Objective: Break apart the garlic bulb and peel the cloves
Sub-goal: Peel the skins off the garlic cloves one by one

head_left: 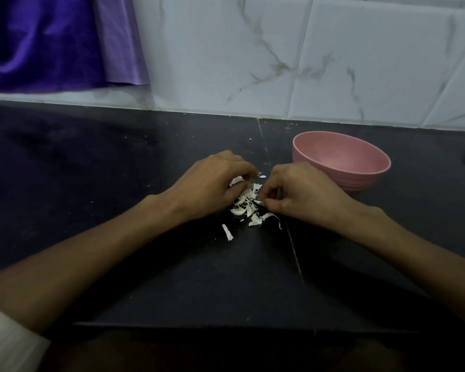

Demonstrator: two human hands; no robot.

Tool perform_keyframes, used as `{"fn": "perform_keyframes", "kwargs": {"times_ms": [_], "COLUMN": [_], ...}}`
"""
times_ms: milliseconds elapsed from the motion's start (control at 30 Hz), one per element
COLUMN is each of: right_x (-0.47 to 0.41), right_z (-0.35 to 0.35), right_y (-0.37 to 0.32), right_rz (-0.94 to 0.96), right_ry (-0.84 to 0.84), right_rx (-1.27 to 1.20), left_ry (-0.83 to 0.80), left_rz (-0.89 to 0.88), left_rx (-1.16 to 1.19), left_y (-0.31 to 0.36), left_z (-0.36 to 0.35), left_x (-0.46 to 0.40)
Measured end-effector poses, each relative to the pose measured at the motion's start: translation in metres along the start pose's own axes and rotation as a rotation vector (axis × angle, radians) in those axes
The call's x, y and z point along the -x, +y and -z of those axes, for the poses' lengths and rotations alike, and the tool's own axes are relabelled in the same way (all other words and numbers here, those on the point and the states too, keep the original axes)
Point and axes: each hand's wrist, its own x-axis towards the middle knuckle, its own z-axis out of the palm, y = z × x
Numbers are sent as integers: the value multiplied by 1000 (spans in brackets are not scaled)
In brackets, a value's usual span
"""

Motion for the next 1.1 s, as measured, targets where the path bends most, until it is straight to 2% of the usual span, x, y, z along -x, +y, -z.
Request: {"fn": "perform_keyframes", "kwargs": {"times_ms": [167, 333, 567, 733, 833, 967, 1100], "right_x": [-1, 4, 19, 17, 17, 17, 16], "right_z": [0, 3, -1, -1, 0, 0, -2], "right_y": [10, 17, 11, 8, 6, 5, 4], "right_rz": [40, 15, -34, -50, -65, -114, -155], "right_ry": [59, 275, 242, 241, 238, 265, 267], "right_rx": [-40, -358, -689, -827, -927, -1050, -1139], "left_ry": [95, 195, 185, 195, 169, 124, 122], "left_rz": [97, 314, 443, 402, 441, 512, 533], "left_rx": [117, 463, 541, 534, 672, 973, 1078], "left_y": [5, 16, 27, 30, 29, 30, 34], "left_z": [1, 2, 3, 2, 3, 4, 5], "left_x": [-1, -2, -2, 2, 2, 1, -1]}}
